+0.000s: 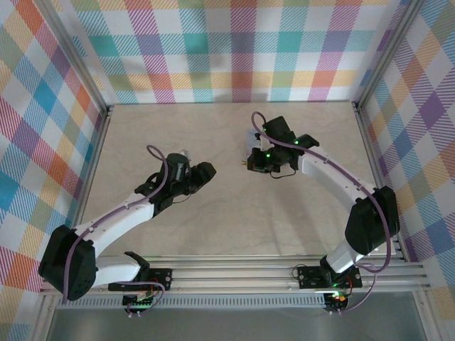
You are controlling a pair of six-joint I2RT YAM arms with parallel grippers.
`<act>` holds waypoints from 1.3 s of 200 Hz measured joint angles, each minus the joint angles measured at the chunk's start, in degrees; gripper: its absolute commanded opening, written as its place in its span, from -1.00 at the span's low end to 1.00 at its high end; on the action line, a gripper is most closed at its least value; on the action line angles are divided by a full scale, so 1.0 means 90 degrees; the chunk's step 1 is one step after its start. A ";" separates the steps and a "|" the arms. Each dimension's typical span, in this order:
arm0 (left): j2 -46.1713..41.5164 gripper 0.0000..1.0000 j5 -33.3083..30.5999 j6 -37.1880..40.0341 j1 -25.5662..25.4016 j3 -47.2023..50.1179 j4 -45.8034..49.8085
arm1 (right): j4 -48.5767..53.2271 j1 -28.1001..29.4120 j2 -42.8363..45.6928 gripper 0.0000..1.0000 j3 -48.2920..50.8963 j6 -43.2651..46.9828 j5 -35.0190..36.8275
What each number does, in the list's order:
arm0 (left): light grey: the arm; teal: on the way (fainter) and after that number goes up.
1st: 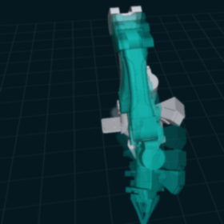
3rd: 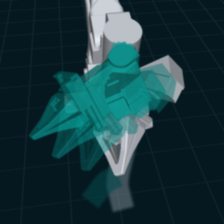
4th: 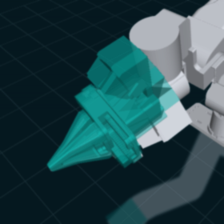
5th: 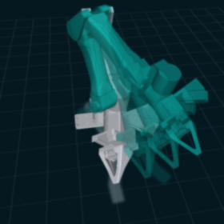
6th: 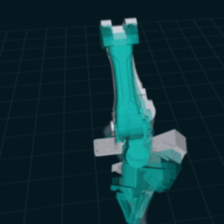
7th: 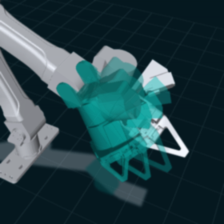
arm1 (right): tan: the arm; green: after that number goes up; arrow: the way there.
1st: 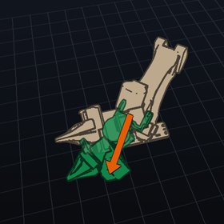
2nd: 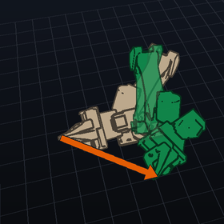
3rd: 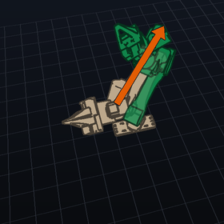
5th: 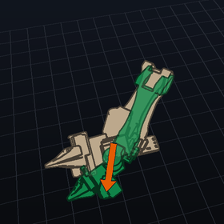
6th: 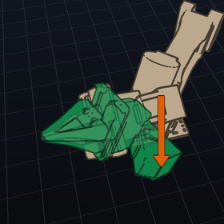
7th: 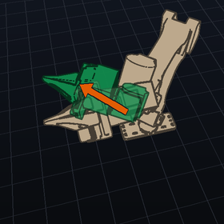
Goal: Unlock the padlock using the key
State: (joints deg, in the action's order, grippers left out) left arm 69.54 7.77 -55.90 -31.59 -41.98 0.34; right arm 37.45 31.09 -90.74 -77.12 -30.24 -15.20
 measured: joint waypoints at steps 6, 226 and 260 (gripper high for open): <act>-0.0080 0.15 -0.0022 -0.0078 -0.0002 0.0044 -0.0056 | -0.0160 0.0039 -0.0005 -1.00 0.0029 -0.0100 -0.0138; 0.0942 -0.17 0.0510 -0.1355 -0.0457 -0.0010 -0.1996 | -0.1355 0.0240 -0.0007 -1.00 0.0852 -0.0933 -0.1110; 0.0959 -0.27 0.0532 -0.1129 -0.0573 -0.0148 -0.1987 | -0.1355 0.0240 -0.0007 -1.00 0.0852 -0.0950 -0.1110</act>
State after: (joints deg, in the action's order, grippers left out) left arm 78.17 12.56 -66.06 -36.75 -43.31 -17.54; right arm 25.26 33.26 -90.80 -69.45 -38.79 -25.19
